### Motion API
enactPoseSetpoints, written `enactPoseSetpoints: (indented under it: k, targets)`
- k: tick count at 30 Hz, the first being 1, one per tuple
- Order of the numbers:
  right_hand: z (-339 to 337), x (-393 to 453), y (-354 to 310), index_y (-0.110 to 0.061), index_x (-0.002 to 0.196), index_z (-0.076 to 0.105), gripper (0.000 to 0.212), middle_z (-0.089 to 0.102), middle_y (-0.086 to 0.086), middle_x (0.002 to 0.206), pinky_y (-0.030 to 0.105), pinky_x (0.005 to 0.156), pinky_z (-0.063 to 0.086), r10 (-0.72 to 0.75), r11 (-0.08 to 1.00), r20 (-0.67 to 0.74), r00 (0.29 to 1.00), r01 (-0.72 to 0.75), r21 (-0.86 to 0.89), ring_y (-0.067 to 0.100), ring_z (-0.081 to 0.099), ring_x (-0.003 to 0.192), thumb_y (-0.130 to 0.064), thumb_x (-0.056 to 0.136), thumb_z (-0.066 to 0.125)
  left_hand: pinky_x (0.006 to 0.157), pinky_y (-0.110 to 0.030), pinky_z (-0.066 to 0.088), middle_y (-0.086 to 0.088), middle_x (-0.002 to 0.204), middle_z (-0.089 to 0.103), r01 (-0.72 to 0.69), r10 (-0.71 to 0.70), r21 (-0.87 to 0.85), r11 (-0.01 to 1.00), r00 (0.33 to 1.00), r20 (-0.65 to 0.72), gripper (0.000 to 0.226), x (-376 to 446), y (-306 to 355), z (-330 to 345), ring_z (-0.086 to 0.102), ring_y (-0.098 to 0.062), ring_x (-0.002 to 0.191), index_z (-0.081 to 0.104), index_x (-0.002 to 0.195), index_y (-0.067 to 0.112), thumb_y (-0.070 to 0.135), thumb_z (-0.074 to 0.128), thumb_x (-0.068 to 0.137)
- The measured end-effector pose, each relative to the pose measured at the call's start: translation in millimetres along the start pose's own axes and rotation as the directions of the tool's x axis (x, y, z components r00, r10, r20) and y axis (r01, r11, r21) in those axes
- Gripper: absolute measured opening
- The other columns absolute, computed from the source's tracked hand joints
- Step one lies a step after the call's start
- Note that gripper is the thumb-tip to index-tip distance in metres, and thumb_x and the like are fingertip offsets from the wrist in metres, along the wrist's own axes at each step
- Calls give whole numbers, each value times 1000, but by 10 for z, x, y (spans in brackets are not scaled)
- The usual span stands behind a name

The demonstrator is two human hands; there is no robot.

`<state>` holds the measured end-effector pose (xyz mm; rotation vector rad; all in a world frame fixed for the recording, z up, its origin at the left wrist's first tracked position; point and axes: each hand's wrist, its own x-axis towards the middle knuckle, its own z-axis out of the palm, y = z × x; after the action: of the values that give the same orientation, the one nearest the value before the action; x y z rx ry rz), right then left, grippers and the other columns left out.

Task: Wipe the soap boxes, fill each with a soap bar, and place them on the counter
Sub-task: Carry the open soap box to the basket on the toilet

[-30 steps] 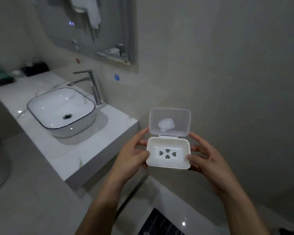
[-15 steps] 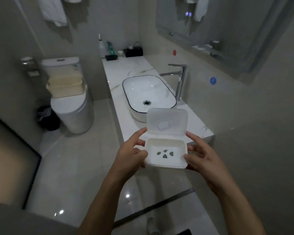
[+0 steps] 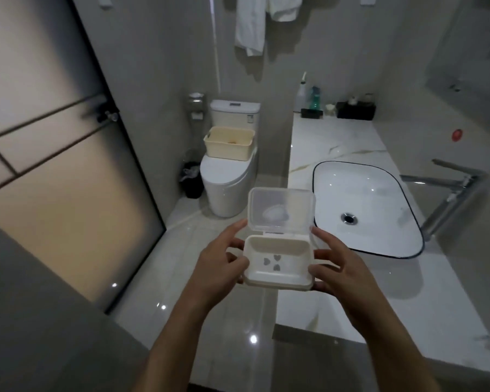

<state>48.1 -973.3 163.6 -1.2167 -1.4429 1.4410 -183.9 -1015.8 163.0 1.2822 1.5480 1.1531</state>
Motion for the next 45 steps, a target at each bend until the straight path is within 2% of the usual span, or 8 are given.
enactPoseSetpoints:
  k: [7,10,17,23,29,37,43,45]
  targets:
    - [81,616,12,-48,130,55,67,66,7,115,34,69,62,26,1000,90,996,-26,-2,18,74,92,4,89,64,61,-34,60,0,106,65,48,-48,0,999,996,-78,73,437,-116,-131,69,-21,72,53,128,57,10,54,72]
    - [101,862,48,-46,134,55,67,66,7,115,35,71,62,33,999,72,997,-33,-6,22,73,95,4,90,64,60,-32,60,0,105,64,46,-47,-7,999,996,-74,72,694,-167,-163,68,-15,69,54,128,55,12,55,71]
    - [255,1519,70,-48,129,58,69,65,10,114,36,68,62,43,999,-28,999,-43,28,23,73,91,7,88,62,60,-30,60,3,104,64,21,-21,36,999,1000,21,72,1519,-278,-372,69,-14,73,51,126,61,15,57,71]
    - [627,2222,-32,-47,131,57,68,62,12,118,32,68,62,60,997,-120,991,-54,59,26,68,102,7,90,60,60,-26,57,0,107,65,28,-35,63,998,993,116,72,2426,-378,-784,68,-14,74,50,133,51,9,57,75]
    - [1079,2957,-155,-54,122,58,69,64,11,111,27,62,60,49,998,-160,986,-41,52,23,68,99,7,90,61,59,-28,57,0,99,67,6,-15,60,998,987,160,74,3245,-485,-1290,66,-13,68,53,134,47,0,56,77]
    - [1439,3836,-214,-44,138,53,70,64,8,112,29,66,61,62,997,-127,990,-68,-44,20,66,102,5,89,63,57,-24,54,0,99,64,49,-49,1,999,994,102,73,3971,-730,-1693,66,-8,69,55,129,50,0,56,77]
    - [1680,4680,-179,-50,131,54,69,64,8,111,28,63,61,64,997,-68,996,-66,-28,22,67,101,6,90,61,55,-21,52,1,99,63,82,-81,-29,996,997,11,70,4592,-892,-1944,62,-2,64,56,124,48,-6,54,79]
    - [1749,5028,-175,-55,125,54,71,65,7,110,30,64,62,66,998,-47,997,-67,-10,22,67,101,6,90,62,56,-19,52,0,99,65,83,-84,-33,996,996,-15,72,4866,-942,-2032,64,-3,65,57,120,54,-4,55,78]
